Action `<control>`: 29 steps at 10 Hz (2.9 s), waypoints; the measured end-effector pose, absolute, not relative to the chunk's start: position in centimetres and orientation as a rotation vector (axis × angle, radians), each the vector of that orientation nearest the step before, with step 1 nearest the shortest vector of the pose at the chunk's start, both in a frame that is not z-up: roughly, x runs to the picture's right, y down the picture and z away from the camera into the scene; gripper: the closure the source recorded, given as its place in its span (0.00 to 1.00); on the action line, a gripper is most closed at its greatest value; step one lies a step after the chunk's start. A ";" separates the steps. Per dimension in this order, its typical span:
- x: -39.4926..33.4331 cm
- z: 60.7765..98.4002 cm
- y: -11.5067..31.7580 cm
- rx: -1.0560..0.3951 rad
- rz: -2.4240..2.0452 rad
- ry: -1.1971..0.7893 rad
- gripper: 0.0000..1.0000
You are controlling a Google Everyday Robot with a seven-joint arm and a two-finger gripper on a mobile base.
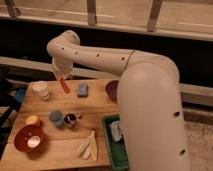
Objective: Place pepper in paper cup
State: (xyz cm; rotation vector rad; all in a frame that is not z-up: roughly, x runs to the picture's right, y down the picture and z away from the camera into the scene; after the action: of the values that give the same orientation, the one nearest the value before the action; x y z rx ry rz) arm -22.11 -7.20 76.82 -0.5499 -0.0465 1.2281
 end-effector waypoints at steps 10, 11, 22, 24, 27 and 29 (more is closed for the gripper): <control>-27.9 80.9 -11.3 -0.561 1.183 -0.218 1.00; -27.8 81.0 -11.1 -0.544 1.188 -0.201 1.00; -34.3 85.4 -13.4 -0.554 1.156 -0.369 1.00; -35.6 85.8 -13.8 -0.572 1.154 -0.469 1.00; -37.4 86.1 -14.0 -0.593 1.144 -0.574 1.00; -38.2 86.2 -13.8 -0.608 1.141 -0.614 0.99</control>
State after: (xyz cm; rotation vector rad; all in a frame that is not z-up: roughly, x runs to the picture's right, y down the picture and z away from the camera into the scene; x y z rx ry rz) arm -38.24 -13.83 86.22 -0.6075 -0.6145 1.1414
